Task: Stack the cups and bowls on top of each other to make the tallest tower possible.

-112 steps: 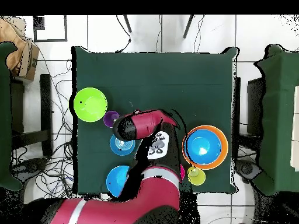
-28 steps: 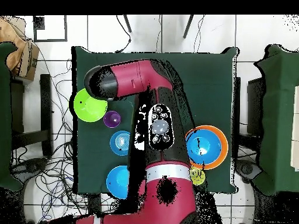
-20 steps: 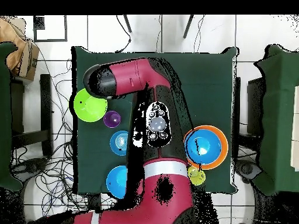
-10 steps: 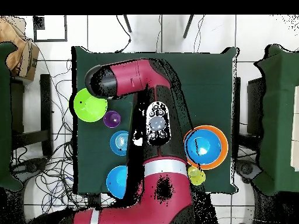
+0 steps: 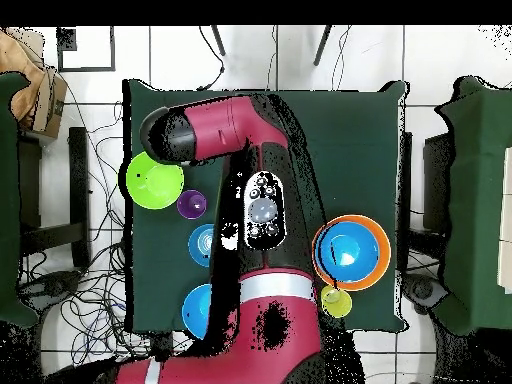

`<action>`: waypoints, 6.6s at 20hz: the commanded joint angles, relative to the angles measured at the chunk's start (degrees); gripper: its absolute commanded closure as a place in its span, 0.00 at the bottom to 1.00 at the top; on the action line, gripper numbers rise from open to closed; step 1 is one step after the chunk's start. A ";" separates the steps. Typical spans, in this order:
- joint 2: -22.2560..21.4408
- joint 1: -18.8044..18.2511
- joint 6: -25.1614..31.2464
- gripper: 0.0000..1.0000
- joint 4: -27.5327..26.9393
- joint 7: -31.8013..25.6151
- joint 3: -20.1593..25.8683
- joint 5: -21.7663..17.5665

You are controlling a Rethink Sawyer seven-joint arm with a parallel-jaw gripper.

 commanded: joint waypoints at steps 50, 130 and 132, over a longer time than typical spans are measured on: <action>8.08 9.52 7.77 0.00 -7.71 6.96 -6.50 8.75; 11.01 13.68 1.59 0.00 2.23 0.31 -6.16 6.55; 11.94 14.52 2.30 0.00 0.94 0.95 -7.02 6.06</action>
